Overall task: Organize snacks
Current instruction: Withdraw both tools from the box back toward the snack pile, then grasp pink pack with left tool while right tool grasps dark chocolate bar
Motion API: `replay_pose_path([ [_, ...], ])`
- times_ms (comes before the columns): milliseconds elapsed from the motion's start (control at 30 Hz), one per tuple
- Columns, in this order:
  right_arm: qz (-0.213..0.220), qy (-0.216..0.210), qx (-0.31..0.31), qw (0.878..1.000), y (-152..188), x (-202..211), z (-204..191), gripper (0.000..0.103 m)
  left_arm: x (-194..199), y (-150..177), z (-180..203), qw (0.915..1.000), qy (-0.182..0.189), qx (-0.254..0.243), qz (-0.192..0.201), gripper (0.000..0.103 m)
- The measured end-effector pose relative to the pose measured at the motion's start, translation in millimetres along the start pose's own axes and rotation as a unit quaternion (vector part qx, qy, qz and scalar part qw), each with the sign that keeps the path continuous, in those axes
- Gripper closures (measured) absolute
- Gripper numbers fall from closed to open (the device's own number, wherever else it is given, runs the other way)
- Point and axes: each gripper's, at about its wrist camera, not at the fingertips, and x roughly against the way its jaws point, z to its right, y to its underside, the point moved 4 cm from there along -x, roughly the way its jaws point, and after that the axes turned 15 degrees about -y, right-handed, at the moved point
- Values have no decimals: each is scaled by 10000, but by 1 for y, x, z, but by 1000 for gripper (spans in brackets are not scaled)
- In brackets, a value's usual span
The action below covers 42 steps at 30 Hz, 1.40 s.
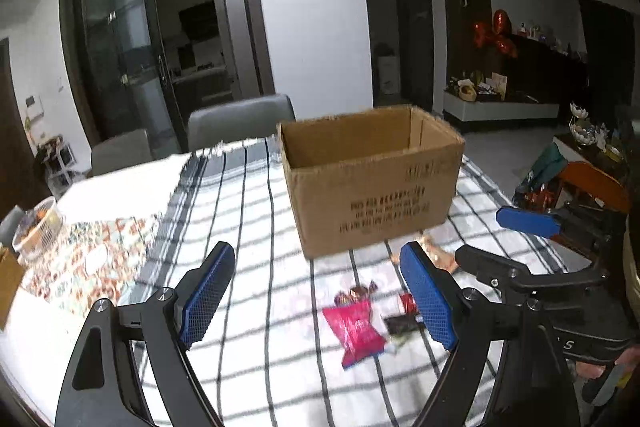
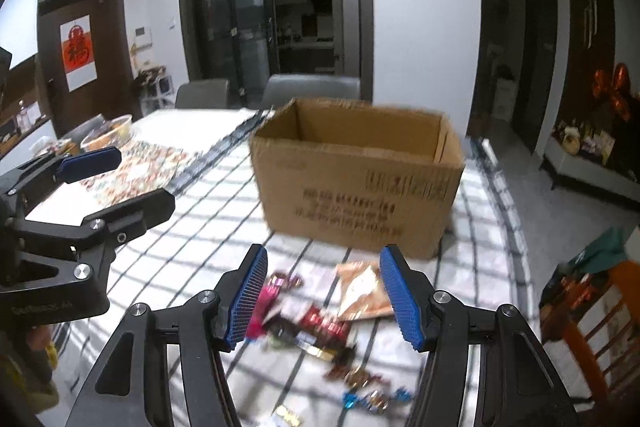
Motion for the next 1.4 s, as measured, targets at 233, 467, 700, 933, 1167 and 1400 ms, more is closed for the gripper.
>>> replay_pose_path([
  [233, -319, 54, 95, 9994, 33, -9, -5, 44, -5, 35, 7, 9996, -110, -180, -163, 18],
  [467, -562, 136, 444, 9973, 54, -16, -11, 44, -5, 62, 10, 9995, -76, -136, -264, 18],
  [700, -708, 213, 828, 9938, 68, -26, -14, 44, -15, 76, 16, 9990, 50, -60, -434, 21],
  [933, -876, 93, 980, 9913, 73, -48, -14, 45, -39, 82, 22, 9972, 173, 24, -731, 27],
  [1167, -1041, -35, 955, 9900, 78, -67, -8, 53, -67, 91, 33, 9926, 355, 83, -1161, 29],
  [1400, -1117, -76, 985, 9888, 83, -78, -4, 56, -86, 94, 40, 9896, 370, 167, -1381, 34],
])
